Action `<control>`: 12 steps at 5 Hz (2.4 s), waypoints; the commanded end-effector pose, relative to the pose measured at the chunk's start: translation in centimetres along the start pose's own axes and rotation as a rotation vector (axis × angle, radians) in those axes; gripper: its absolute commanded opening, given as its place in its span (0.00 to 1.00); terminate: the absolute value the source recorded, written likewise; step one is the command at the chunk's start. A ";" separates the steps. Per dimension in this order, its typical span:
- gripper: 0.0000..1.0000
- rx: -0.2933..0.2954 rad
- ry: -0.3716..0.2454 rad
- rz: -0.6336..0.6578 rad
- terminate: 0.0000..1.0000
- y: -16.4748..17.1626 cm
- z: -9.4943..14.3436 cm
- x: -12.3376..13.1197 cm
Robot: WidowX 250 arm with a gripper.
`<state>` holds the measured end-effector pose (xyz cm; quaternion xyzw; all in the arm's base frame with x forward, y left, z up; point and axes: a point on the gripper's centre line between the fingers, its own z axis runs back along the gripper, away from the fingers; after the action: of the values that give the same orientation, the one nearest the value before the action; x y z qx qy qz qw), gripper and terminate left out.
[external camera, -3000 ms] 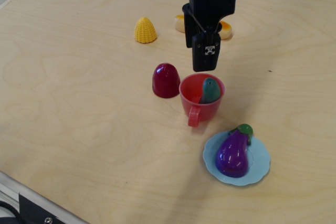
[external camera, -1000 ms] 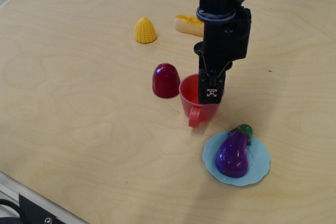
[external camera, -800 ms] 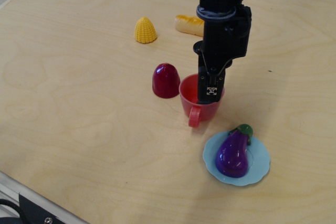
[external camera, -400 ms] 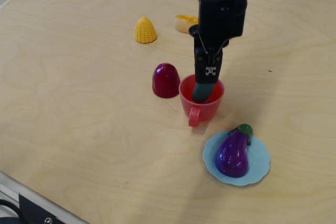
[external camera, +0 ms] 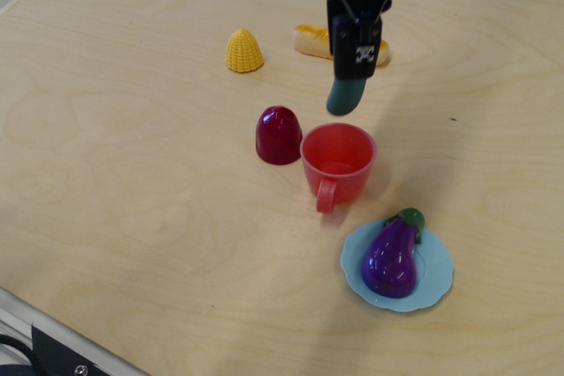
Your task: Take cucumber out of cup
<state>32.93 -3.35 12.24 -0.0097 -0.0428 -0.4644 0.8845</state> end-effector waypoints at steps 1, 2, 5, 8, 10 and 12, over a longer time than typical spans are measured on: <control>0.00 0.000 -0.082 0.010 0.00 3.5 1.6 2.1; 0.00 -0.032 -0.070 0.000 0.00 3.9 -0.7 2.5; 0.00 -0.074 -0.043 -0.065 0.00 4.8 -5.0 3.9; 0.00 -0.115 -0.103 -0.100 0.00 4.0 -5.5 5.8; 0.00 -0.147 -0.110 -0.110 0.00 3.5 -8.1 7.5; 1.00 -0.151 -0.099 -0.093 0.00 3.6 -8.7 7.6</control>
<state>40.37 -8.70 1.34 -0.1136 -0.0164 -0.4987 0.8591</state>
